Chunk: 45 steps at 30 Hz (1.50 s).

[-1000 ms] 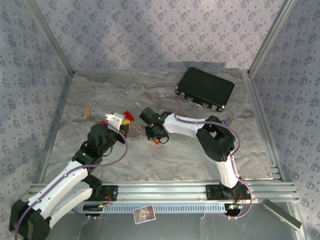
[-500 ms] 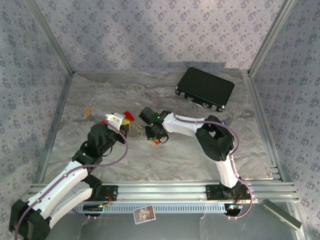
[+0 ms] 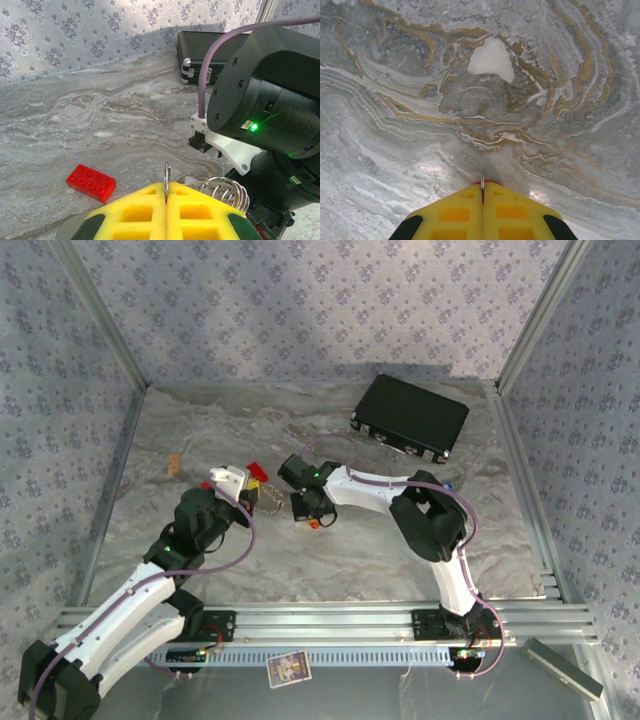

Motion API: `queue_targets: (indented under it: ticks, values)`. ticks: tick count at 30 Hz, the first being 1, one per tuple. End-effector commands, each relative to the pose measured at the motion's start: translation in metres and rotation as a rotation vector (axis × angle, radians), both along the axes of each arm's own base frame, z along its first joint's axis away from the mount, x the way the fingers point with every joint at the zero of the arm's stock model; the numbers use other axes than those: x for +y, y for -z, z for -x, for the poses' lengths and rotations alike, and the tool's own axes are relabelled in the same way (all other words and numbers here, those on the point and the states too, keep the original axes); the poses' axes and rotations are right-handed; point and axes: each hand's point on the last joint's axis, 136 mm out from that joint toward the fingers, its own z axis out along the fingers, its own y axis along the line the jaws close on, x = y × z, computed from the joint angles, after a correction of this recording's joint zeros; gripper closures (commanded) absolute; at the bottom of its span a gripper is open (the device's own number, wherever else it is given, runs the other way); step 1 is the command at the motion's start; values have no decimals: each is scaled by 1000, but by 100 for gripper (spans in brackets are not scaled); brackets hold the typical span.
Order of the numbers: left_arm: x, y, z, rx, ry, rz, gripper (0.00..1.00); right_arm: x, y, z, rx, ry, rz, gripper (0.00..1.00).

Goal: Put the keys on the keyring

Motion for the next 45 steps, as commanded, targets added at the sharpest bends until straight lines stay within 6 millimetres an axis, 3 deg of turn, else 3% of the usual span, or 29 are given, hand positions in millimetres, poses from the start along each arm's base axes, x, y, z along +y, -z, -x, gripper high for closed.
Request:
queue_targets:
  ticks: [1, 9, 14, 18, 22, 28, 32, 38, 45]
  values:
    - [1, -30, -1, -76, -3, 25, 100, -4, -29, -7, -97, -5, -11, 100]
    - [-4, -41, 7, -97, 57, -5, 100, -19, -95, -13, -370, -115, -113, 100]
    - [-25, -47, 22, -120, 209, -20, 100, -37, -128, -10, -571, -243, -140, 100]
    - [-37, -45, 28, -111, 288, -55, 100, -40, -147, -2, -683, -402, -171, 100]
    - [-54, -48, 38, -105, 388, -46, 100, -39, -160, 13, -674, -598, -249, 100]
    - [-75, -44, 46, -78, 480, -26, 100, -38, -200, 35, -804, -799, -427, 100]
    - [-84, -40, 54, -55, 535, -16, 100, -38, -210, 50, -909, -900, -444, 100]
    - [-92, -42, 63, -59, 596, 3, 100, -36, -220, 61, -908, -978, -444, 100]
    - [-96, -41, 66, -51, 614, 13, 100, -29, -208, 72, -886, -1071, -349, 100]
